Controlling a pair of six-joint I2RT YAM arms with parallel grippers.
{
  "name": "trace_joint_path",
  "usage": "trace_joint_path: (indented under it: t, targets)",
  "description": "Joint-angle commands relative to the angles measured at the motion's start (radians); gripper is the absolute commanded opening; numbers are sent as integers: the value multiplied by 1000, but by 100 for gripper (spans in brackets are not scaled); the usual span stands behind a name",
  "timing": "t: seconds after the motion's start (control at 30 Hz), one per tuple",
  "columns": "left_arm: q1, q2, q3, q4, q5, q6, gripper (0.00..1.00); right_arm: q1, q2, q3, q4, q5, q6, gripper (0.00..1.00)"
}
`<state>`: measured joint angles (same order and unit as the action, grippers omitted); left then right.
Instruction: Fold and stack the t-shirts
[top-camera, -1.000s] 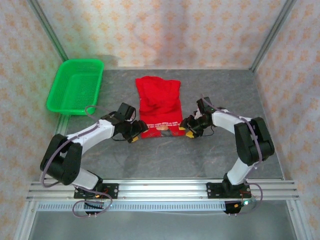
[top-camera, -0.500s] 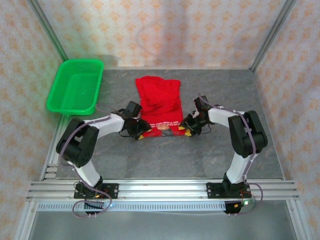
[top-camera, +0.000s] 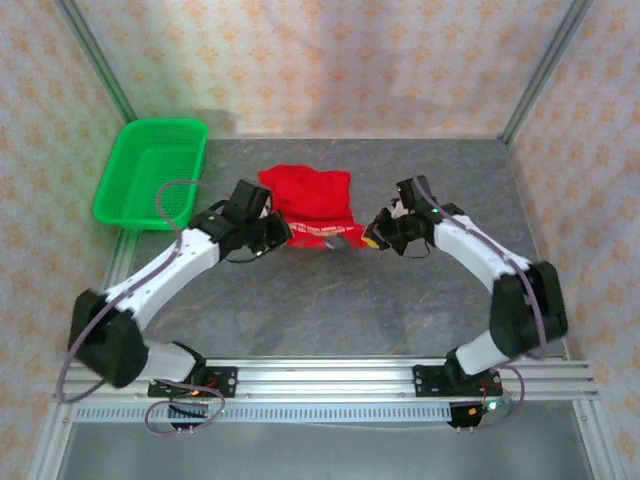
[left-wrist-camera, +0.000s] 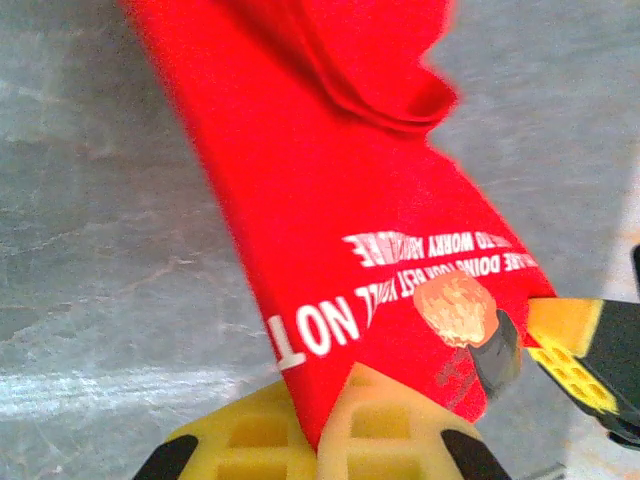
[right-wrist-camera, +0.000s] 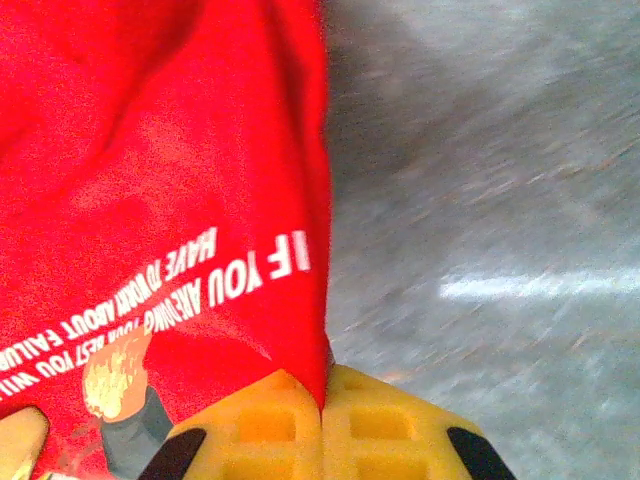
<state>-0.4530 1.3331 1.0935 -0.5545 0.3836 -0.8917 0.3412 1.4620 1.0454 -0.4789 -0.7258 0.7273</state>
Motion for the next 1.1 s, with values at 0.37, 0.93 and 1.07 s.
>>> trace_joint_path:
  t: [0.37,0.93,1.07]
  targets:
    - [-52,-349,-178,-198,-57,-124,0,160,-340,-142,-169,55,158,0]
    - [13,-550,-293,-231,-79,-259,0,215,-39,181,-194,53,31,0]
    - [175,-536,-287,-217,-44,-209,0,188,113,311,-221,31,-32,0]
